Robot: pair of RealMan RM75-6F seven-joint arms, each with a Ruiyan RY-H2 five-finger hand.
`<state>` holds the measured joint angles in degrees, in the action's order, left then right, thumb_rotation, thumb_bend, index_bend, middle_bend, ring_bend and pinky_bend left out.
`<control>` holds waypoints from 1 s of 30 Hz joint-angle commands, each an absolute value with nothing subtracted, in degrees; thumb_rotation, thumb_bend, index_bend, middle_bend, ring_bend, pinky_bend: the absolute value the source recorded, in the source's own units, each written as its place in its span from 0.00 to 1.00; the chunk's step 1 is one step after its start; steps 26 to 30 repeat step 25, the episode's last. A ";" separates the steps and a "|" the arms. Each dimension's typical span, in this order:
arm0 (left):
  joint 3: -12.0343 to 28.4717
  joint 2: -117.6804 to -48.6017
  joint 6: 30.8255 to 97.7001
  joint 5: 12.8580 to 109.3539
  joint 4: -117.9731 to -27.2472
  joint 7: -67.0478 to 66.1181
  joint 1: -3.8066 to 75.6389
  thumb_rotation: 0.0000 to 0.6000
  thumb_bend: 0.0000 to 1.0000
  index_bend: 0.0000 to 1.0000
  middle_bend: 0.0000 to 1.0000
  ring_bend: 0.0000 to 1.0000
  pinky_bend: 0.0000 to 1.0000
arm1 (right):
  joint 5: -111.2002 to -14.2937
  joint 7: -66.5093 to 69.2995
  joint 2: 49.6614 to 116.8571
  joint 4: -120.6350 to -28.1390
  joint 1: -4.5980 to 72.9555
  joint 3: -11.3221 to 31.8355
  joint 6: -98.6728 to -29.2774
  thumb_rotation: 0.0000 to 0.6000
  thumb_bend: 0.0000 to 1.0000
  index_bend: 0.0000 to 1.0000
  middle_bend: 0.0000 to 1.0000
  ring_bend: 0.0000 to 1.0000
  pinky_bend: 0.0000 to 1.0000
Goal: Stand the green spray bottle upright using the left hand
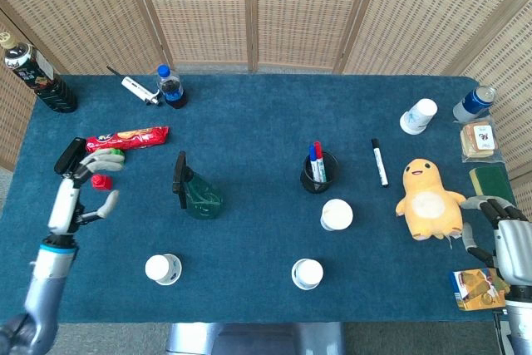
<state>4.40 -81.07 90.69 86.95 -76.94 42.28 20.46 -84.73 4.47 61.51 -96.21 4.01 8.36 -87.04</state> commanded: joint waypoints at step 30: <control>-2.23 -56.87 89.48 81.00 -99.39 6.18 6.12 0.59 0.39 0.42 0.35 0.23 0.32 | -84.33 -0.50 60.30 -95.14 5.28 7.18 -85.37 1.00 0.52 0.40 0.37 0.26 0.36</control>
